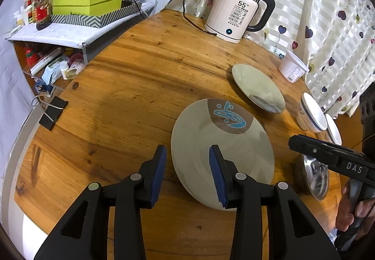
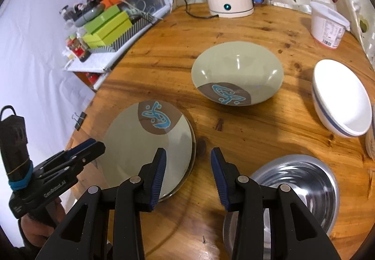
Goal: Organize plates and bowls
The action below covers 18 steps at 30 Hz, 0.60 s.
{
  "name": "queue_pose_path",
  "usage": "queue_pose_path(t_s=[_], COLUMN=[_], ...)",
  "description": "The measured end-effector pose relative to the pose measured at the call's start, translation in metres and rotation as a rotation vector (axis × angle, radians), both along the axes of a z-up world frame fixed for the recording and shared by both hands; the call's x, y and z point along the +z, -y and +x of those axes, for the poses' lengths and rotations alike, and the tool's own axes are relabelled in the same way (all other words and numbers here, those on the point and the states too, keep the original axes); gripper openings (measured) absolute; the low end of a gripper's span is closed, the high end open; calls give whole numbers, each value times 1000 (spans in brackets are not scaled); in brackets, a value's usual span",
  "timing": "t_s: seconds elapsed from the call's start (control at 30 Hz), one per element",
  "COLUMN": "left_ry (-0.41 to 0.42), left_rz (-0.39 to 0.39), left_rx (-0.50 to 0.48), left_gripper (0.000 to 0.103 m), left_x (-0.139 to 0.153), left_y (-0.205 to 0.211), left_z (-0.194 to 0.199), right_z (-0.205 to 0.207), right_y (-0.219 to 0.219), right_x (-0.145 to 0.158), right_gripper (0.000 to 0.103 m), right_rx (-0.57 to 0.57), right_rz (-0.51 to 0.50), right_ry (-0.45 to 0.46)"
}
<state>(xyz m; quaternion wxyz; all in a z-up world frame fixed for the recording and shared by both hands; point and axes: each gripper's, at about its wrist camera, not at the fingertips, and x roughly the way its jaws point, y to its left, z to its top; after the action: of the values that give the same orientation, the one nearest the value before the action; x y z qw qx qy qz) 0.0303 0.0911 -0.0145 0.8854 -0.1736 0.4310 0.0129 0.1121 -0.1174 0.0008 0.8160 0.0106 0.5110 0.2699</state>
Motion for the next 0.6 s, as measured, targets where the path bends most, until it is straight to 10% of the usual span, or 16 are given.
queue_pose_path(t_s=[0.6], left_ry=[25], left_rz=[-15], left_rx=[-55], left_gripper=[39], left_x=[16], left_y=[10], left_z=[17], right_z=[11], right_y=[55], right_x=[8], right_gripper=[39], right_rx=[-155], right_rz=[83], right_ry=[-4])
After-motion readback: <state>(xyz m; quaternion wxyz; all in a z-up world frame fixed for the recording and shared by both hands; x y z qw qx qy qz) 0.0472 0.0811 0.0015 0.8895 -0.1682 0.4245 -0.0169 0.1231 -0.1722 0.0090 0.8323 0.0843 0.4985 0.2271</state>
